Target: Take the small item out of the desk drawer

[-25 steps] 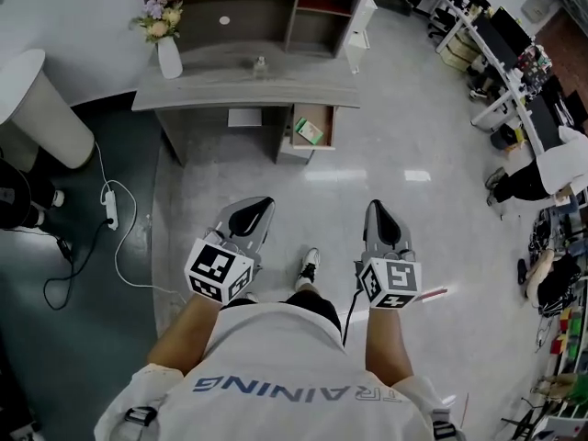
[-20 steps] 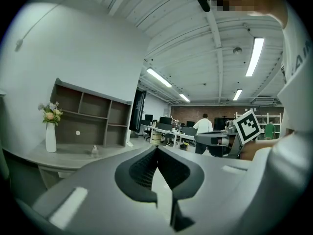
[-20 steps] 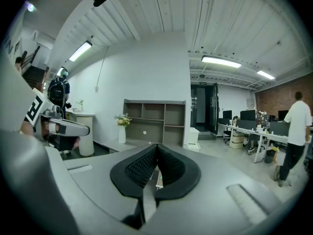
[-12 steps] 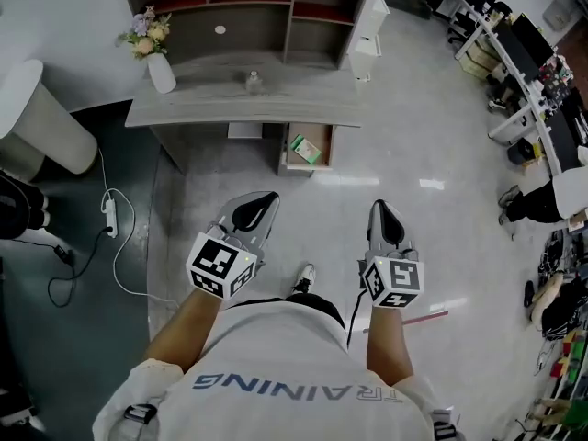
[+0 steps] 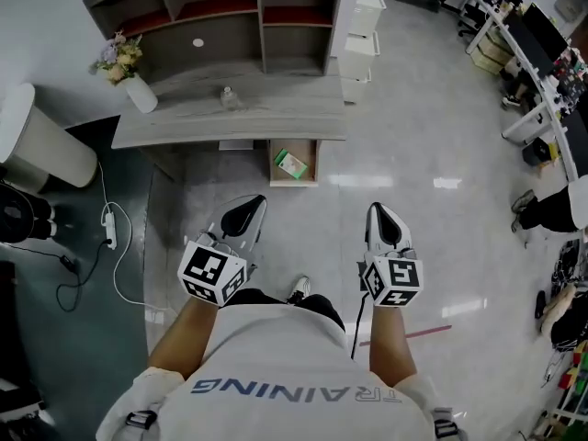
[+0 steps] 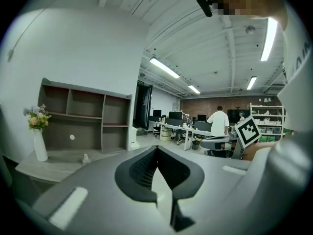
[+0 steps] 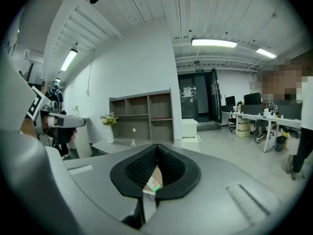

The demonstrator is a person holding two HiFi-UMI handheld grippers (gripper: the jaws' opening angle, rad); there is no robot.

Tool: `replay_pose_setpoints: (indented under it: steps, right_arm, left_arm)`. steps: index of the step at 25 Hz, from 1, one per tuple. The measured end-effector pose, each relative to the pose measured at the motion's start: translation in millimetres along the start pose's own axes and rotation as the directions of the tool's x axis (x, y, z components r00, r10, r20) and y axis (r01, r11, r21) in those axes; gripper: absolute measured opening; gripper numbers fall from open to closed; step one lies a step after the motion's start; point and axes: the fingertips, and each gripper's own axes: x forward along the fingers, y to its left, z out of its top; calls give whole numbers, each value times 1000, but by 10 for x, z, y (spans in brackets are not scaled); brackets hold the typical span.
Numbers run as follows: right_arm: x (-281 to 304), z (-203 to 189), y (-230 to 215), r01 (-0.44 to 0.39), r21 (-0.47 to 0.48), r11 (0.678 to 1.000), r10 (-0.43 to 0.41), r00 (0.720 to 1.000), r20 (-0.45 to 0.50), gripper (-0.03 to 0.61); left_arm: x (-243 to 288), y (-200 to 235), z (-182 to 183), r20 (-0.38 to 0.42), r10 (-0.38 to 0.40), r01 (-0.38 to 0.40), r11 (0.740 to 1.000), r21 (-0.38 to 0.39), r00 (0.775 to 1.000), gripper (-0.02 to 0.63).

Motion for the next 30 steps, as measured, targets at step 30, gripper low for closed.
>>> replay_pose_setpoints:
  steps: [30]
  right_arm:
    - [2224,452,792,-79,-76,994,74,995,-66,17]
  left_arm:
    - [995,2069,2,-25,-4,3,1000,-31,1000,2]
